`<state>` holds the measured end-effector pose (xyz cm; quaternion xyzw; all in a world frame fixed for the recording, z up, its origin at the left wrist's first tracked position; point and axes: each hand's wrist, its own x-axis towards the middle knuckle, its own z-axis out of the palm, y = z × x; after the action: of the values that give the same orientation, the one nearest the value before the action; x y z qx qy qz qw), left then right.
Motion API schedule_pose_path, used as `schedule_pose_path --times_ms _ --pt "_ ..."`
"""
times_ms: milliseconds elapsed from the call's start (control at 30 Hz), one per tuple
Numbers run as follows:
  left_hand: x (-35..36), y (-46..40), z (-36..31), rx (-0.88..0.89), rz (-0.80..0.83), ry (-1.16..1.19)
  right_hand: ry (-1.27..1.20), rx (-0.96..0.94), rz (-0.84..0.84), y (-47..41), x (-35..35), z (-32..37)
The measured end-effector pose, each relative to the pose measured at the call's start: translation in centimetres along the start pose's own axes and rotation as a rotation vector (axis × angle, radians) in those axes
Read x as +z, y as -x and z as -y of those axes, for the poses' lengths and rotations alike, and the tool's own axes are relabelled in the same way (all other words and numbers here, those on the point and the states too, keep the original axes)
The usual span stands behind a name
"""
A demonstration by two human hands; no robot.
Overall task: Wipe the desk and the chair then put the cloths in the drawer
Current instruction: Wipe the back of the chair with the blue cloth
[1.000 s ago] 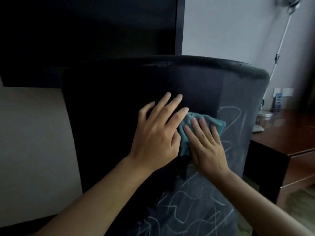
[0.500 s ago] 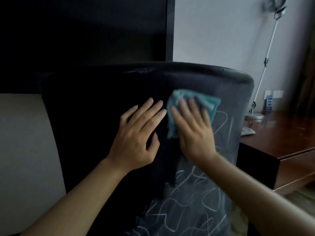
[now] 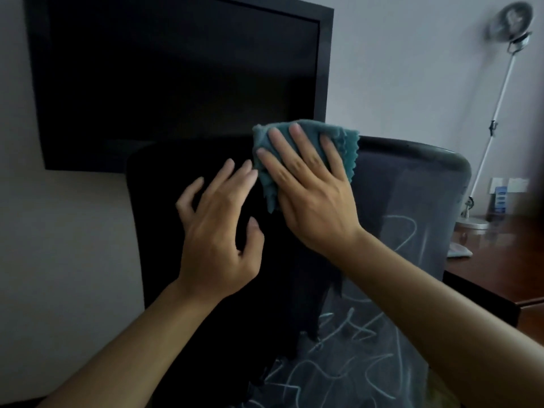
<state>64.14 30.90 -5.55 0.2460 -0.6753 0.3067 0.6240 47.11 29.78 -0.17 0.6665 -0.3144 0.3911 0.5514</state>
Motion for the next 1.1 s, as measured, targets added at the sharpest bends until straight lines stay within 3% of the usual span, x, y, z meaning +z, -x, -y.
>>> schedule_pose_path --times_ms 100,267,533,700,800,1000,1100 --pt "-0.6 -0.3 0.0 0.006 -0.037 -0.064 -0.048 0.036 -0.006 0.5 0.8 2.2" --pt "0.6 0.4 -2.2 0.115 0.081 0.018 -0.017 -0.145 0.186 8.2 0.5 1.3" --pt "5.5 -3.1 -8.5 0.269 0.298 0.063 0.044 0.316 -0.014 6.1 -4.1 -10.6" --pt "7.9 -2.9 -10.6 0.297 0.358 0.058 -0.045 0.262 0.167 18.9 -1.3 -5.8" --pt "8.8 -2.1 -10.4 0.325 0.409 0.041 0.001 0.204 0.222 19.7 -1.7 -5.9" --pt "9.5 -2.0 -9.7 0.259 0.333 0.147 0.023 0.374 -0.015 8.9 -3.3 -11.7" --pt "9.9 -2.1 -9.7 0.265 0.327 0.122 -0.021 0.531 -0.058 12.2 -1.6 -9.2"
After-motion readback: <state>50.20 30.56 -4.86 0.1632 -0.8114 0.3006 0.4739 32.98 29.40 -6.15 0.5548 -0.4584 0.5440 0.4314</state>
